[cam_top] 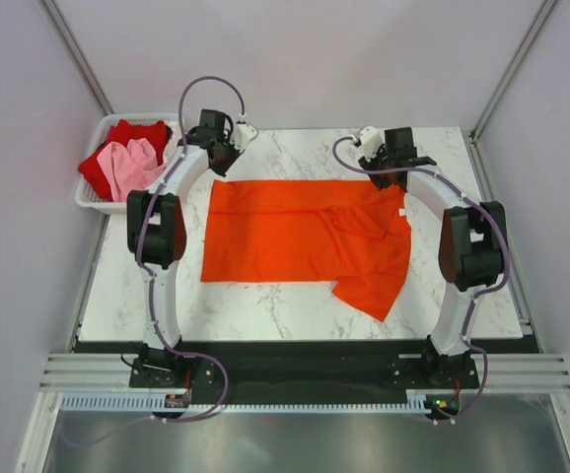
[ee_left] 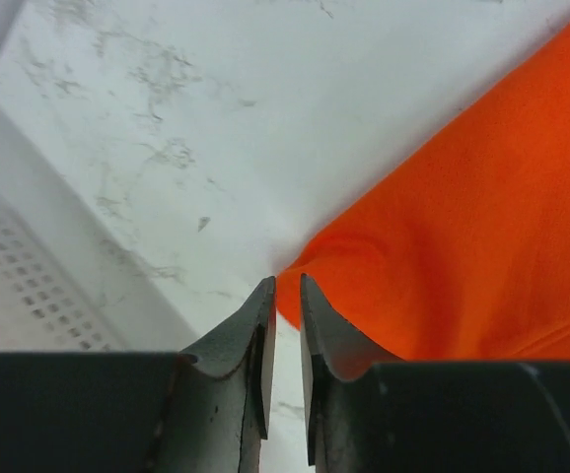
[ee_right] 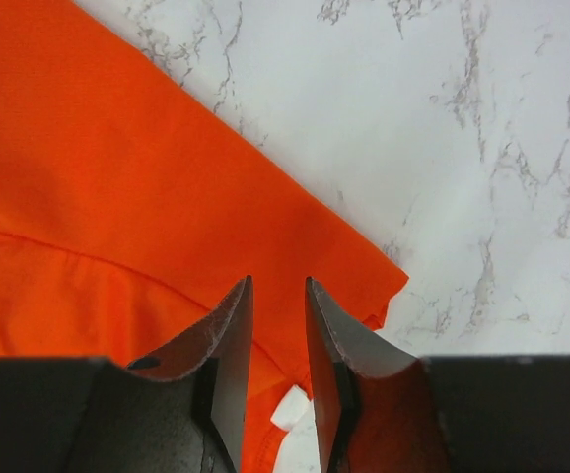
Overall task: Fold and stack the t-shirts
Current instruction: Fold the tshirt
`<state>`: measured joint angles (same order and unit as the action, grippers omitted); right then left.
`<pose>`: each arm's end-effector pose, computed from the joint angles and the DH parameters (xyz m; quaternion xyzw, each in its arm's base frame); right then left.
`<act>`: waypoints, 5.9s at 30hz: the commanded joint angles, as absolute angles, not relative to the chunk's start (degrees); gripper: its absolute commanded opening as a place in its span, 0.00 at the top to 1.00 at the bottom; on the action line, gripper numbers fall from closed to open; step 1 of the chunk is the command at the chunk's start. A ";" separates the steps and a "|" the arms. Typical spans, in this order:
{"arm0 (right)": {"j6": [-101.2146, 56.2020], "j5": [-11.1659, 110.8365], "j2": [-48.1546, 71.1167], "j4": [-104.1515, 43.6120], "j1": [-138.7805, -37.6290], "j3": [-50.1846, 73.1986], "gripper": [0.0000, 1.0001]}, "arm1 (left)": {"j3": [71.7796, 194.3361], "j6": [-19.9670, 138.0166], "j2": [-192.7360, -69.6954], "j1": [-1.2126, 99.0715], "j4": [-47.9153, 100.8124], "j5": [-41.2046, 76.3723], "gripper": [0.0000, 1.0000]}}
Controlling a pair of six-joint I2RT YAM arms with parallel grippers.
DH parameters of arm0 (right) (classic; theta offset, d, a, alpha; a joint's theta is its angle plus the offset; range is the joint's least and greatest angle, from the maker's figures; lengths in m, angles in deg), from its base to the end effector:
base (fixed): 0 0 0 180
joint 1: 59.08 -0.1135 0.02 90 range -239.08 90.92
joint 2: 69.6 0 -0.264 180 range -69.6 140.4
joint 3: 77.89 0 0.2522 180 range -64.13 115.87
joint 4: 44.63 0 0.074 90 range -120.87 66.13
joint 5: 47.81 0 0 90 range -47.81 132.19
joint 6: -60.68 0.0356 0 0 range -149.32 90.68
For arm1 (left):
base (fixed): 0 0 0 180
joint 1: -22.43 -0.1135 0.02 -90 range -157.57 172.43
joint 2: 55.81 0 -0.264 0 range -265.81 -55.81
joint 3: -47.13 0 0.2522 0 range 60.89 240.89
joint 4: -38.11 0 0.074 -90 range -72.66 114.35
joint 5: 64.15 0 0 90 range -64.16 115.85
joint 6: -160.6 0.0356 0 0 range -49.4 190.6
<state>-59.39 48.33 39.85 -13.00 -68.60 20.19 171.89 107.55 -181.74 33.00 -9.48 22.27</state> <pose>0.4285 0.0757 0.2381 -0.3302 0.8544 -0.0227 0.4006 0.4904 -0.0938 0.2398 0.3870 0.8518 0.0519 0.3494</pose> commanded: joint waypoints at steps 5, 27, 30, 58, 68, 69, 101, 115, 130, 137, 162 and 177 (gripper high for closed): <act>-57.27 46.41 48.43 -13.02 -68.31 28.42 0.66 | 179.36 102.69 -190.10 32.54 -14.94 21.19 0.83; -59.38 40.35 65.83 -7.58 -66.46 42.37 0.70 | 178.39 101.63 -194.93 29.37 -16.44 28.31 0.90; -59.73 40.00 68.47 -6.17 -66.37 46.25 0.70 | 179.98 101.63 -196.69 29.55 -16.35 28.65 0.89; -75.24 62.57 26.22 -12.60 -66.02 13.87 0.45 | 173.89 94.87 -167.90 33.94 -16.08 24.18 0.53; -103.91 65.13 4.32 3.83 -68.91 -15.16 0.45 | 149.40 86.34 -159.70 33.50 -16.35 9.96 0.44; -105.24 65.39 3.19 7.59 -69.27 -15.78 0.45 | 148.79 86.42 -159.70 33.59 -16.44 9.33 0.44; -115.98 63.99 10.56 6.58 -78.85 -24.57 0.49 | 143.86 91.26 -158.12 32.10 -17.66 17.85 0.47; -110.36 61.97 8.88 5.87 -79.20 -24.76 1.00 | 124.17 94.33 -153.27 27.62 -19.17 6.68 0.50; -108.34 60.65 11.26 5.87 -79.82 -22.03 1.00 | 126.63 95.21 -154.00 26.04 -17.58 10.55 0.55; -107.37 60.30 11.87 5.70 -80.61 -22.03 1.00 | 127.15 95.66 -153.54 25.51 -17.40 11.61 0.55; -104.38 59.60 13.98 4.20 -81.49 -20.97 0.99 | 125.75 96.88 -160.57 25.42 -17.76 14.51 0.59; -89.54 57.75 8.02 0.60 -80.79 -15.45 1.00 | 129.96 95.83 -157.59 25.51 -19.51 13.28 0.98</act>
<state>-96.21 57.85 11.92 4.10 -81.01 -20.38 127.21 94.68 -159.49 25.65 -18.83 13.35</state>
